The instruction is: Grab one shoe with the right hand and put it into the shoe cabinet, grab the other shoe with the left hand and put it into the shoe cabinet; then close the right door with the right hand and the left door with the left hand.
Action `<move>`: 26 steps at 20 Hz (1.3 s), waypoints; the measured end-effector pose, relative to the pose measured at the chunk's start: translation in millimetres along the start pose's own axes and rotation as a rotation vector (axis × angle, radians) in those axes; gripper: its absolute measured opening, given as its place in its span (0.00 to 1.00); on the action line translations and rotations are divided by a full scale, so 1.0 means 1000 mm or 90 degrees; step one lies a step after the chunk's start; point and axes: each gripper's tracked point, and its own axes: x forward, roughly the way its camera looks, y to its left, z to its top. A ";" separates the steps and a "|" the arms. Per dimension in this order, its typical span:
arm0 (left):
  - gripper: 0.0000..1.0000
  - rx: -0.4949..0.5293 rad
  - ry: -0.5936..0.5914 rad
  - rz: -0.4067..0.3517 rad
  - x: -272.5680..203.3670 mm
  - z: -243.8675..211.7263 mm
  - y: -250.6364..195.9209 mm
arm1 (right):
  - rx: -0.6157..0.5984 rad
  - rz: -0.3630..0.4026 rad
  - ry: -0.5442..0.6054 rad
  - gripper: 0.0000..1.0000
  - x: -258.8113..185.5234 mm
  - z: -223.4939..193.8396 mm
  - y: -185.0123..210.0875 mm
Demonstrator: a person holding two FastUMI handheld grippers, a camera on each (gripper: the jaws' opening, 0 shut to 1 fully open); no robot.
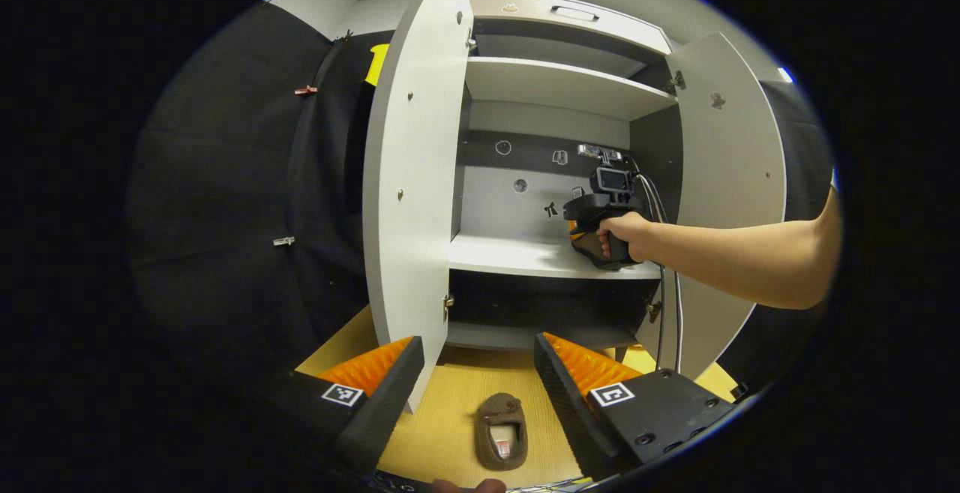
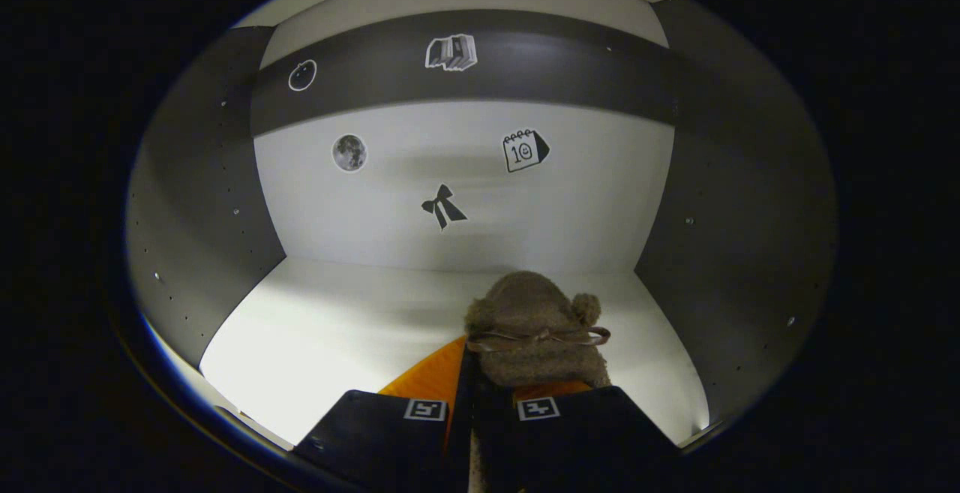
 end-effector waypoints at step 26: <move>0.94 -0.009 0.200 -0.089 0.050 -0.176 -0.019 | 0.008 0.072 -0.329 0.99 -0.333 0.043 -0.024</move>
